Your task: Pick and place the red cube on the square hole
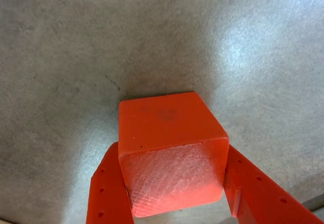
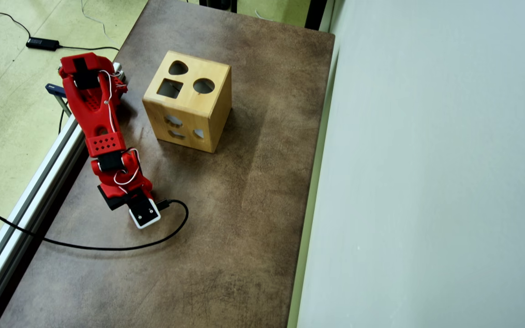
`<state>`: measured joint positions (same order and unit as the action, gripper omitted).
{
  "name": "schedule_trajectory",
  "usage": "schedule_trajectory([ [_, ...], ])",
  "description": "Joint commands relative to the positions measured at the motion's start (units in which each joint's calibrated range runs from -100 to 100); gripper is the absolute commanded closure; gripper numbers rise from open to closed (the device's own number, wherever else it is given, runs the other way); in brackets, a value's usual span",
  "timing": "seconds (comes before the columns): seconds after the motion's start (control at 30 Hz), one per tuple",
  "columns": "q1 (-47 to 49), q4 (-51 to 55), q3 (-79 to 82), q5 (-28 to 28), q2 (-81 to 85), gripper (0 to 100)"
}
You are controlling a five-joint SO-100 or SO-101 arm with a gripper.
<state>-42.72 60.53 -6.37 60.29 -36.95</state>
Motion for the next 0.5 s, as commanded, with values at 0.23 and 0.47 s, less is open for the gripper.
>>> schedule_trajectory([
  [0.23,0.08,0.14,-0.43,-0.29,14.49,97],
  [0.47,0.08,0.46,-0.43,-0.63,22.3,97],
])
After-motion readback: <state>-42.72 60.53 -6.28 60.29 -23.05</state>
